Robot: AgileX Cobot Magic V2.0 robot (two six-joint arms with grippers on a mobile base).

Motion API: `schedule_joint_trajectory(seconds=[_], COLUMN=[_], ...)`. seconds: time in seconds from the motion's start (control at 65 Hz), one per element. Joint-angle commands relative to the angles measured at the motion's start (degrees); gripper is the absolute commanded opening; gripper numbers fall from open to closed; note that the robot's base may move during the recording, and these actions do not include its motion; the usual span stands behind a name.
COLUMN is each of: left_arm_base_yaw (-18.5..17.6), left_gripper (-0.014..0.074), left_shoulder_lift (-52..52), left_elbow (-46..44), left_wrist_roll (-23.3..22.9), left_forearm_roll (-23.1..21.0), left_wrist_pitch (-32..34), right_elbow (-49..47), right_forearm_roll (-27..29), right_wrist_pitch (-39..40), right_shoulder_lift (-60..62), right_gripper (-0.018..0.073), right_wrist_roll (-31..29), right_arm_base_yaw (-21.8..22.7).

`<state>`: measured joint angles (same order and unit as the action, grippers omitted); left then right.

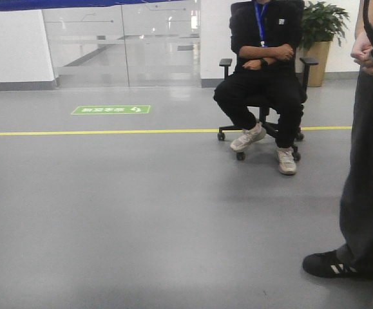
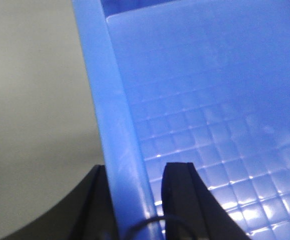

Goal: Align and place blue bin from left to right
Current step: 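Hold the bin in both grippers while the base drives across the floor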

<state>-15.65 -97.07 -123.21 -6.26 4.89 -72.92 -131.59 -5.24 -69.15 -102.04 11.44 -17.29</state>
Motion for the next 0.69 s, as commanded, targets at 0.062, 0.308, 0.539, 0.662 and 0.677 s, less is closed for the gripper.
schedule_joint_trajectory(seconds=[0.062,0.308,0.539,0.662,0.677], left_arm_base_yaw=[-0.57,-0.57,-0.57,-0.57,-0.57], left_gripper=[-0.0111,-0.0111,-0.0111,-0.0111,-0.0111], left_shoulder_lift=[1.1,1.1,1.1,1.1,1.1], left_elbow=[-0.99,-0.99,-0.99,-0.99,-0.99], left_wrist_roll=[1.22,1.22,1.22,1.22,1.22], left_forearm_roll=[-0.34,-0.34,-0.34,-0.34,-0.34], left_wrist_pitch=[3.8,3.8,3.8,3.8,3.8], right_elbow=[-1.03,-1.03,-1.03,-1.03,-1.03], right_forearm_roll=[-1.25,-1.25,-1.25,-1.25,-1.25], right_wrist_pitch=[8.31,8.31,8.31,8.31,8.31], right_shoulder_lift=[1.49,1.49,1.49,1.49,1.49], right_gripper=[-0.0069,-0.0069,-0.0069,-0.0069,-0.0069], right_wrist_roll=[-1.37,-1.37,-1.37,-1.37,-1.37], right_arm_base_yaw=[0.14,0.14,0.14,0.14,0.14])
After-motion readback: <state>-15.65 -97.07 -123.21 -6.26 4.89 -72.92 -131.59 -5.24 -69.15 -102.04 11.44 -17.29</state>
